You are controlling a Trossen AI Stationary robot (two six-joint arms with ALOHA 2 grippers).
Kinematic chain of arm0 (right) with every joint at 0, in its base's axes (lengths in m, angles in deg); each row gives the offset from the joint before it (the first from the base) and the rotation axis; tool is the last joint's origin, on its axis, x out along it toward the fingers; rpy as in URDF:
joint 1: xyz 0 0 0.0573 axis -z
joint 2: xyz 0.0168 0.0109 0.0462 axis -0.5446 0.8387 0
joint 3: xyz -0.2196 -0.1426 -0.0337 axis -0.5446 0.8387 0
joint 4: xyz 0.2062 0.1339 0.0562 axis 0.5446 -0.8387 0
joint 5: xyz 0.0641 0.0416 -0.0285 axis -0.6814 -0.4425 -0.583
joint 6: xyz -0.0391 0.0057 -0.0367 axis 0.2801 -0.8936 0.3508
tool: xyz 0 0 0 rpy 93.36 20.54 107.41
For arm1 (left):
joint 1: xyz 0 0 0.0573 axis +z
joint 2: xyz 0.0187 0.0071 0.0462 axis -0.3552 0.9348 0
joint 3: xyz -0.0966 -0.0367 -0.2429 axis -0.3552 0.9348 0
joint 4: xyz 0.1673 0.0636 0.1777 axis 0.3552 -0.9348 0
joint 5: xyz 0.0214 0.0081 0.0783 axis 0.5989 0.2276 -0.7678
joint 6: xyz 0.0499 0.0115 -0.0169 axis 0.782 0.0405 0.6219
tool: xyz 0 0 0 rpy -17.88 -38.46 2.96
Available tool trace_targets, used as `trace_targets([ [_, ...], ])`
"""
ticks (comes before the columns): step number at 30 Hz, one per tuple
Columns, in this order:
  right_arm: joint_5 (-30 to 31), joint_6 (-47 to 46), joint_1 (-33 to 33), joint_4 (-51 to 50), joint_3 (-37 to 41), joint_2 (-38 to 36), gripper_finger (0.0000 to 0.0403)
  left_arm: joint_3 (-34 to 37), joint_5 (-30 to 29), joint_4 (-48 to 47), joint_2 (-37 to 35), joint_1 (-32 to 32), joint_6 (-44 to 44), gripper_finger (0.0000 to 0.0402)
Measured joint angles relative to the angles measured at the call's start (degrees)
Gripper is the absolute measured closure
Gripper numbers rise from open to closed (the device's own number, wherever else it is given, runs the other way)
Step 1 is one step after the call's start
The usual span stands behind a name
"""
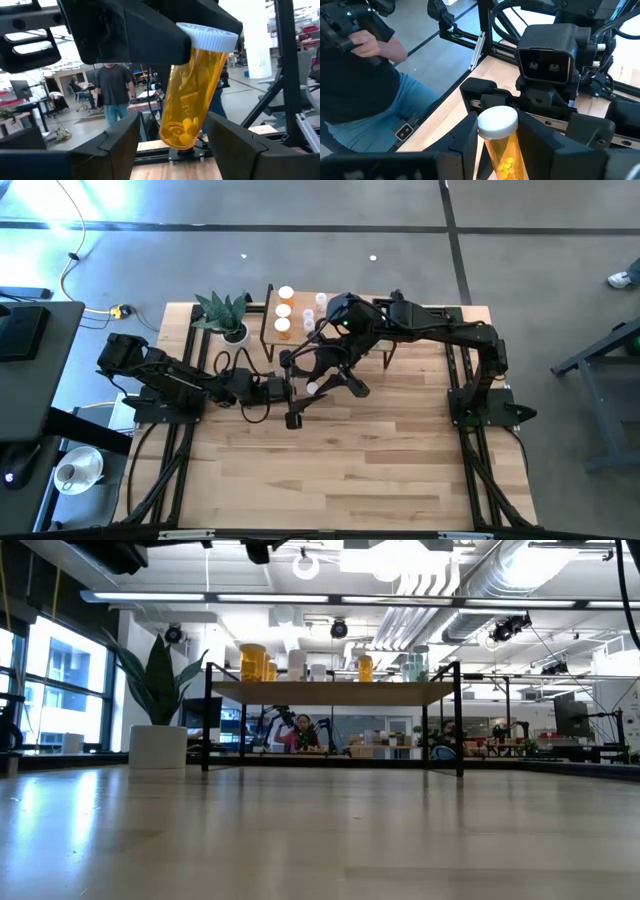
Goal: Pick and place medicine bottles onto shelf by color
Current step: Adjust the orange pill bottle on the shelf
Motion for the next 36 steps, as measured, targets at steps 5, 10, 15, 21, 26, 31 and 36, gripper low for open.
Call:
trace_targets([
  [5,0.02,-1.01,0.02,-0.05,0.00,0.00,0.0290,0.00,-0.51,-0.02,0.00,-0.01,0.37,0.0189],
  [10,0.02,-1.41,0.02,-0.06,0.00,0.00,0.0290,0.00,-0.52,-0.18,0.00,-0.01,1.37,0.0214],
  [15,0.12,-1.90,0.02,-0.11,0.00,0.00,0.0290,0.00,-0.52,-0.47,0.00,0.01,1.44,0.0258],
  [21,0.42,-1.92,0.03,-0.27,0.00,0.00,0.0290,0.00,-0.50,-0.89,0.00,0.01,1.49,0.0299],
  [26,4.90,-1.62,-0.11,-1.06,0.00,0.00,0.0281,0.00,-0.56,-2.33,0.00,0.06,1.64,0.0306],
  [31,5.60,-0.61,-0.07,-1.59,0.00,0.00,0.0244,0.00,-1.03,-4.07,0.00,0.05,1.25,0.0299],
  [36,6.42,-1.00,0.46,-3.07,0.00,0.00,0.0209,0.00,-4.44,-7.48,0.00,0.01,0.42,0.0303],
])
